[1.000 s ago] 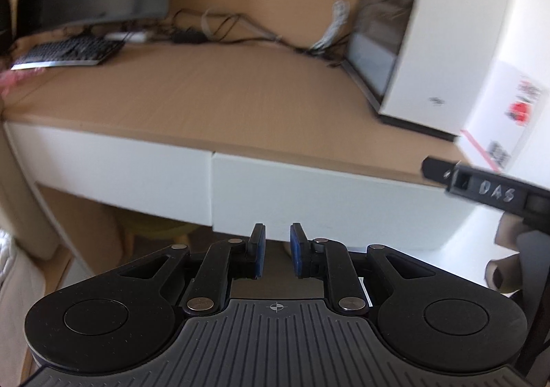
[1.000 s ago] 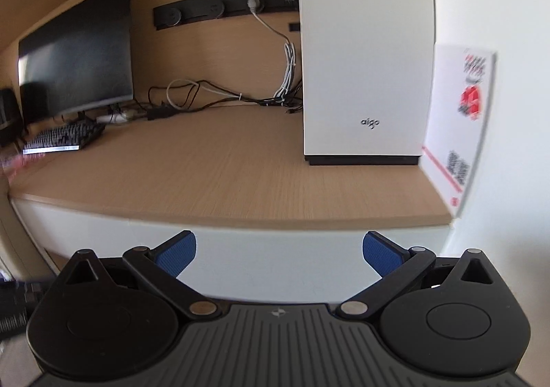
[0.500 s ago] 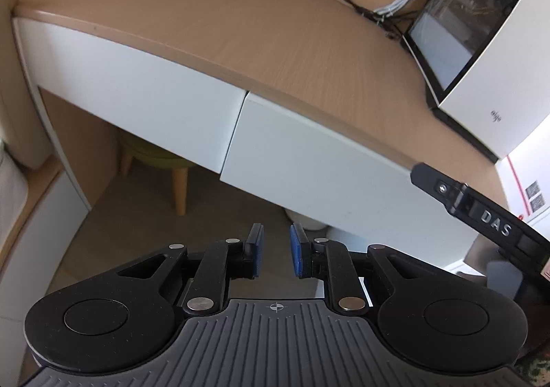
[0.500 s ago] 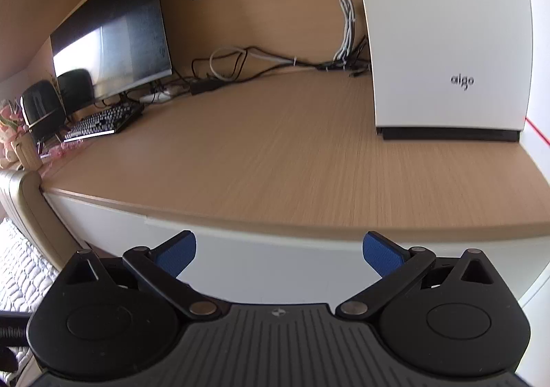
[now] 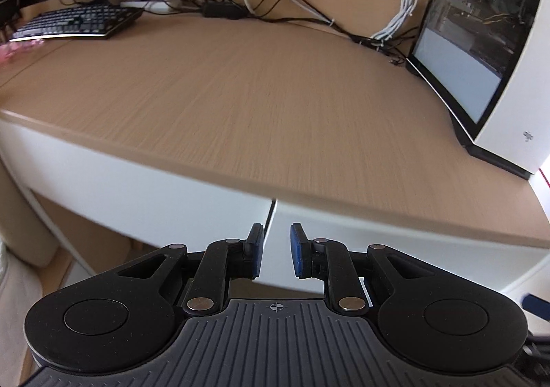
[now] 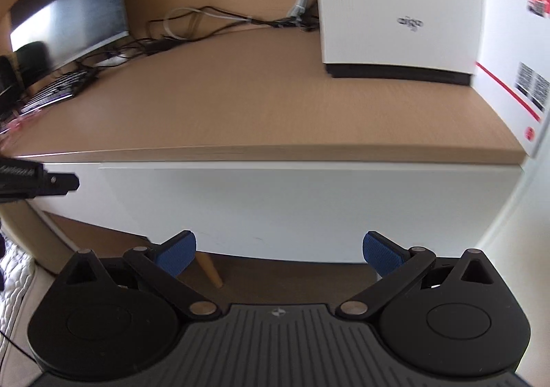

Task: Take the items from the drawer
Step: 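Move both grippers toward the white drawer under the desktop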

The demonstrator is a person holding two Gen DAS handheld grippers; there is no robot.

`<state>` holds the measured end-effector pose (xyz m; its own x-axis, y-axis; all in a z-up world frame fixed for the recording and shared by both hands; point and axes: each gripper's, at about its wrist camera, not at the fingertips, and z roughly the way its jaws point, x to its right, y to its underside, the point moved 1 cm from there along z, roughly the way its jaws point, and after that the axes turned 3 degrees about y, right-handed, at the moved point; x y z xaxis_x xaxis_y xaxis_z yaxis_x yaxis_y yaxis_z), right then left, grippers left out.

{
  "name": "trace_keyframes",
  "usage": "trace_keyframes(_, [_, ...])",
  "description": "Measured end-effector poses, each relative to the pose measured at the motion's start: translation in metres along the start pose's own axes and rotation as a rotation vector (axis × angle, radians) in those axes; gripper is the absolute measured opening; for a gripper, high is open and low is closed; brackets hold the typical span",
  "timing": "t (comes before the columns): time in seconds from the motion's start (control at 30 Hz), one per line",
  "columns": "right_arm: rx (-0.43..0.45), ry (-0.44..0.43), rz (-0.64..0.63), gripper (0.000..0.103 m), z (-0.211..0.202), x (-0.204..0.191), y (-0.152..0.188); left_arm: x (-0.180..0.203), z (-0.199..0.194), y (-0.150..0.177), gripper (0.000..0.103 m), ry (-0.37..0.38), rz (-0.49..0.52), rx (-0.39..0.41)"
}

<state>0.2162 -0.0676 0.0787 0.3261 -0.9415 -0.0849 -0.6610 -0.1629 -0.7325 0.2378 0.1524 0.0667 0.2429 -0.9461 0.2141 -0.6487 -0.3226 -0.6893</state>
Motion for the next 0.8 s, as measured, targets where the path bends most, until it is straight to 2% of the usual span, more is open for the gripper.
trace_keyframes(0.2, [-0.017,0.052,0.008,0.103,-0.002,0.008,0.003,-0.003,0.015,-0.010,0.019,0.050,-0.051,-0.009])
trace_keyframes(0.3, [-0.040,0.071,0.010,0.103,0.006,0.006,-0.001,-0.004,0.019,-0.012,0.019,0.034,-0.047,-0.011])
trace_keyframes(0.67, [-0.043,0.086,0.023,0.103,0.014,0.003,-0.006,-0.008,0.030,-0.017,0.018,0.083,-0.024,-0.040])
trace_keyframes(0.8, [-0.027,0.096,-0.018,0.103,0.015,-0.004,-0.013,-0.009,0.030,-0.017,0.019,0.088,-0.025,-0.047])
